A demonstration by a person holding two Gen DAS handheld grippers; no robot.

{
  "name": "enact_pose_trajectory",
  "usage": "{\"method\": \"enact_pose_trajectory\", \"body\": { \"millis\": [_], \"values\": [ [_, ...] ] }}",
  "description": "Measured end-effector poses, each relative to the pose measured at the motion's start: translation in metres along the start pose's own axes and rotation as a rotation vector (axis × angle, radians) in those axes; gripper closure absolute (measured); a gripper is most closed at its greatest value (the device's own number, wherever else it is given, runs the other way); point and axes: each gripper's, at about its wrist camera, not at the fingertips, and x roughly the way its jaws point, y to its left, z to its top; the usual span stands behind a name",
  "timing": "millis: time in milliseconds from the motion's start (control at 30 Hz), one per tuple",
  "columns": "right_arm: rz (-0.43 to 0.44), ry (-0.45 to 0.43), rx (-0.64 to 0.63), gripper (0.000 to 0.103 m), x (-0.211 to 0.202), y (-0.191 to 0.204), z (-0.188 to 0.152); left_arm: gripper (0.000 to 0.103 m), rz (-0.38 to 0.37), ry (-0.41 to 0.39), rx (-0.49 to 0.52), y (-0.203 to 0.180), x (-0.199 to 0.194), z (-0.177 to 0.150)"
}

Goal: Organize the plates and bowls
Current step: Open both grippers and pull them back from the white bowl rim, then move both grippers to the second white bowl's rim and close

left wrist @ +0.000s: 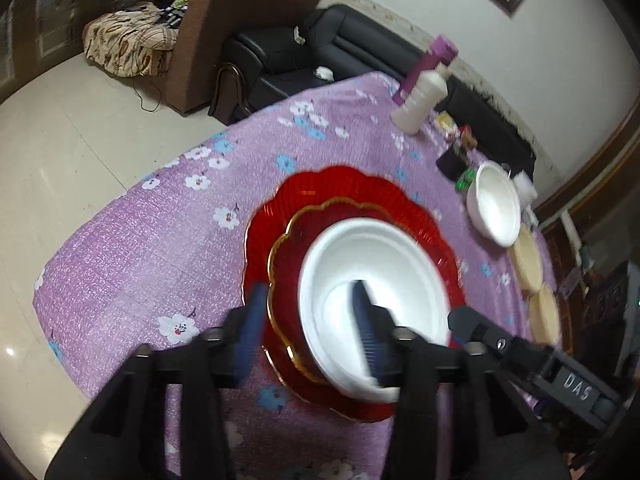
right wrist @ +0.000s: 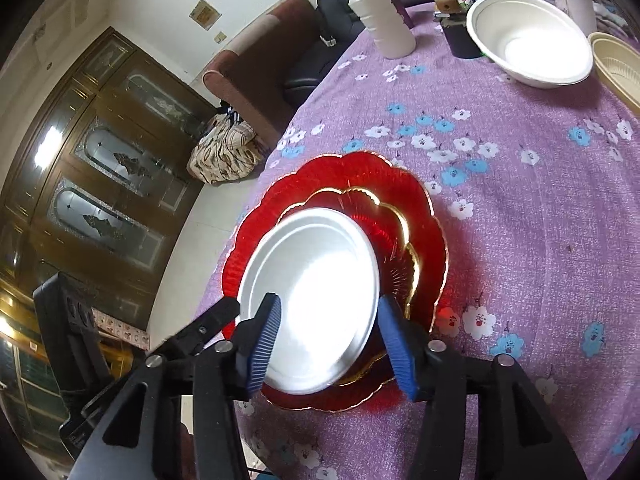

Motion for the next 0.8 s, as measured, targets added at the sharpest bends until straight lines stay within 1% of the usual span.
{"method": "enact_pose_trajectory", "body": {
  "millis": [33, 67, 133, 200, 233, 300, 367, 400, 433, 467, 500, 533, 600, 633, 700, 767, 800],
  "values": [
    [0.005, -0.003, 0.003, 0.044, -0.003, -0.002, 0.0, 0.037, -0.01, -0.01, -0.018, 0.002, -0.002, 0.0],
    [0.013, -0.007, 0.008, 0.042, -0.005, -0.003, 0.0, 0.033, -0.022, -0.027, -0.044, 0.003, -0.005, 0.001],
    [0.038, -0.02, 0.019, 0.036, -0.012, -0.005, 0.001, 0.026, -0.02, -0.049, -0.055, 0.001, -0.01, 0.004],
    [0.063, -0.05, 0.036, 0.032, -0.023, -0.01, 0.002, 0.024, -0.016, -0.066, -0.045, -0.005, -0.014, 0.009],
    [0.071, -0.069, 0.048, 0.029, -0.029, -0.013, 0.003, 0.02, -0.026, -0.072, -0.033, -0.011, -0.016, 0.012],
    [0.086, -0.121, 0.085, 0.023, -0.043, -0.023, 0.007, 0.018, -0.048, -0.078, 0.001, -0.027, -0.018, 0.018],
    [0.083, -0.178, 0.127, 0.02, -0.057, -0.038, 0.012, 0.018, -0.065, -0.087, 0.062, -0.046, -0.02, 0.023],
    [0.068, -0.206, 0.152, 0.019, -0.064, -0.048, 0.015, 0.018, -0.086, -0.086, 0.107, -0.062, -0.019, 0.027],
    [0.056, -0.232, 0.188, 0.017, -0.071, -0.061, 0.019, 0.018, -0.101, -0.075, 0.131, -0.072, -0.016, 0.03],
    [0.058, -0.245, 0.22, 0.017, -0.075, -0.071, 0.022, 0.018, -0.12, -0.046, 0.154, -0.086, -0.01, 0.035],
    [0.067, -0.253, 0.264, 0.016, -0.078, -0.084, 0.027, 0.018, -0.128, -0.027, 0.163, -0.094, -0.006, 0.038],
    [0.086, -0.259, 0.313, 0.016, -0.081, -0.097, 0.033, 0.018, -0.142, 0.008, 0.183, -0.11, 0.005, 0.044],
    [0.118, -0.269, 0.39, 0.017, -0.085, -0.122, 0.043, 0.018, -0.13, 0.038, 0.205, -0.134, 0.023, 0.053],
    [0.122, -0.273, 0.41, 0.017, -0.086, -0.131, 0.048, 0.019, -0.122, 0.046, 0.213, -0.144, 0.03, 0.054],
    [0.129, -0.287, 0.45, 0.017, -0.087, -0.149, 0.058, 0.019, -0.106, 0.091, 0.232, -0.167, 0.053, 0.059],
    [0.129, -0.299, 0.491, 0.017, -0.087, -0.165, 0.069, 0.019, -0.088, 0.132, 0.234, -0.185, 0.075, 0.062],
    [0.132, -0.303, 0.503, 0.017, -0.086, -0.172, 0.074, 0.019, -0.086, 0.142, 0.233, -0.188, 0.079, 0.061]
  ]
}}
